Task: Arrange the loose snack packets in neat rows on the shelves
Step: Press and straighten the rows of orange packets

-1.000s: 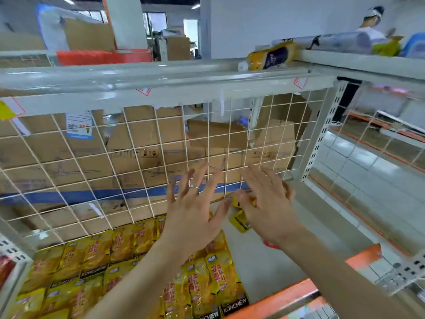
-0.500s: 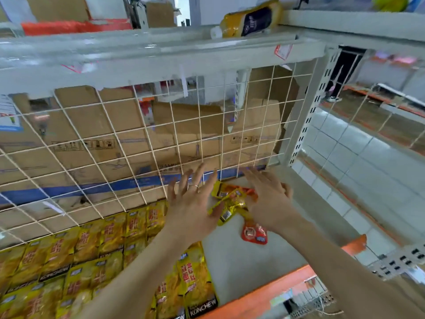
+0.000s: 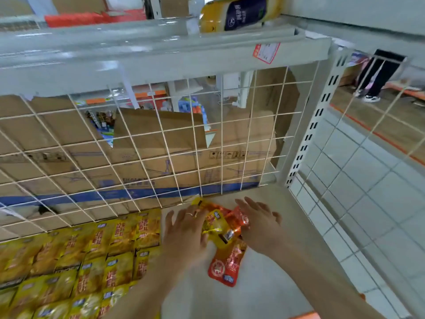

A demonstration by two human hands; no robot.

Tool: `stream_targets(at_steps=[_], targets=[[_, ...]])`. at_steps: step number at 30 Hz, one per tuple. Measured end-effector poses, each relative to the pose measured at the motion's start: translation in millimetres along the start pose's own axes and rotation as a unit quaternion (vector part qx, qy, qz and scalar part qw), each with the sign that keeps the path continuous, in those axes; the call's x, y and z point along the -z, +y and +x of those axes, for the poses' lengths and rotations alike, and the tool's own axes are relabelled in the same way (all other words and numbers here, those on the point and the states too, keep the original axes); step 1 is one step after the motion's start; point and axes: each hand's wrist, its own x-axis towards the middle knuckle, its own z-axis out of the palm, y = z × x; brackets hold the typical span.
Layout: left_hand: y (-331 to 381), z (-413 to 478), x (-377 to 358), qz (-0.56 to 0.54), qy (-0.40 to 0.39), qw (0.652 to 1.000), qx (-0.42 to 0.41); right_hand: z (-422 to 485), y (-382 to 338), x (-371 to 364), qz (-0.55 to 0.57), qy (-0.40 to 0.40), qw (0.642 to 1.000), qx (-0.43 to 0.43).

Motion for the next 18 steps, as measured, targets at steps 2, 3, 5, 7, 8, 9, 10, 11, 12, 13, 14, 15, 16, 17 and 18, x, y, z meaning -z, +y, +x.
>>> stream_targets(at_steps=[2,3,5,7,8,9,10,11,12,13,14,15,16,17,18], targets=[[3.2,-0.8,-3.5,-0.004,0.0,1.0,0.009,6.2,6.7,-6.0,0.003,-0.008,1.0,0.011],[3.2,-0.9,-5.6,-0.007,-0.001,1.0,0.017,9.0,9.0,-8.9,0.002,-0.012,1.0,0.02],[3.7,0.0,-8.2,-0.017,-0.013,0.999,0.038,13.7,12.5,-13.5,-0.012,-0.019,0.999,0.042],[5.4,2.2,-6.3,-0.038,-0.03,0.997,0.057,17.4,16.0,-16.0,-0.016,-0.018,0.998,0.054],[5.4,3.4,-5.9,-0.044,-0.04,0.996,0.07,19.3,17.9,-17.6,-0.011,-0.012,0.999,0.051],[5.0,4.8,-6.2,-0.056,-0.045,0.994,0.085,21.3,19.9,-19.4,-0.003,-0.001,0.999,0.038],[4.0,6.4,-7.7,-0.074,-0.053,0.991,0.103,23.5,21.8,-21.7,0.009,0.01,1.0,0.016],[3.3,7.2,-8.6,-0.094,-0.063,0.986,0.12,25.2,23.1,-23.5,0.025,0.02,0.999,-0.007],[2.4,8.0,-10.4,-0.117,-0.075,0.981,0.134,26.7,23.4,-24.8,0.041,0.023,0.999,-0.027],[2.3,8.3,-11.8,-0.139,-0.085,0.976,0.142,28.1,24.0,-26.3,0.053,0.023,0.998,-0.039],[2.9,8.3,-13.0,-0.156,-0.094,0.972,0.148,29.7,24.9,-27.5,0.065,0.022,0.996,-0.049],[4.9,7.6,-13.1,-0.169,-0.102,0.968,0.155,31.0,26.0,-27.8,0.08,0.02,0.995,-0.056],[7.1,6.8,-13.5,-0.188,-0.106,0.963,0.161,32.3,27.6,-28.0,0.104,0.02,0.992,-0.064],[9.5,5.3,-13.6,-0.212,-0.105,0.957,0.167,33.1,29.8,-28.5,0.138,0.022,0.988,-0.071],[11.6,3.7,-14.1,-0.236,-0.101,0.95,0.176,33.6,32.3,-29.9,0.18,0.023,0.98,-0.078]])
